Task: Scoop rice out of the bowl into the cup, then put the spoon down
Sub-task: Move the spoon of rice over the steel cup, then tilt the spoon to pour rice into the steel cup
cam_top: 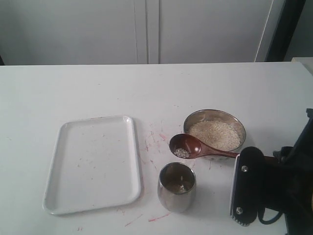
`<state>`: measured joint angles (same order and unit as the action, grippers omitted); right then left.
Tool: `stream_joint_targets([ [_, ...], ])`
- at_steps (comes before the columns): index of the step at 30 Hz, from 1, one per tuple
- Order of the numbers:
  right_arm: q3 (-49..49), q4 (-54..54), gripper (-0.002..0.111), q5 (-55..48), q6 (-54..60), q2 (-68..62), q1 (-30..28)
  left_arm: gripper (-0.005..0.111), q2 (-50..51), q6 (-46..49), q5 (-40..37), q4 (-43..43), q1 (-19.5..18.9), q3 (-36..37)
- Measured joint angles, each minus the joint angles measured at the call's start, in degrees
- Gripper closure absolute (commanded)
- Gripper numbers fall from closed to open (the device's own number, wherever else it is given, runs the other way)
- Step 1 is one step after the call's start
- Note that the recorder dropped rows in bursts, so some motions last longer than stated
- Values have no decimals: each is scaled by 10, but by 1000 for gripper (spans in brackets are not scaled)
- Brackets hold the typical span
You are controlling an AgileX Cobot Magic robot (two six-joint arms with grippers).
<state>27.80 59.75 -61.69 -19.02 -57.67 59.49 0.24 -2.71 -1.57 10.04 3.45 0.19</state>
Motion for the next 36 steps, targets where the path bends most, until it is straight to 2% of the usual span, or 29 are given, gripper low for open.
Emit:
stream_joint_targets([
  [17, -17, 16, 108, 17, 6, 26, 0, 92, 0, 0, 0, 0, 0, 0],
  [36, -17, 45, 108, -1, 36, -48, 0, 92, 0, 0, 0, 0, 0, 0],
])
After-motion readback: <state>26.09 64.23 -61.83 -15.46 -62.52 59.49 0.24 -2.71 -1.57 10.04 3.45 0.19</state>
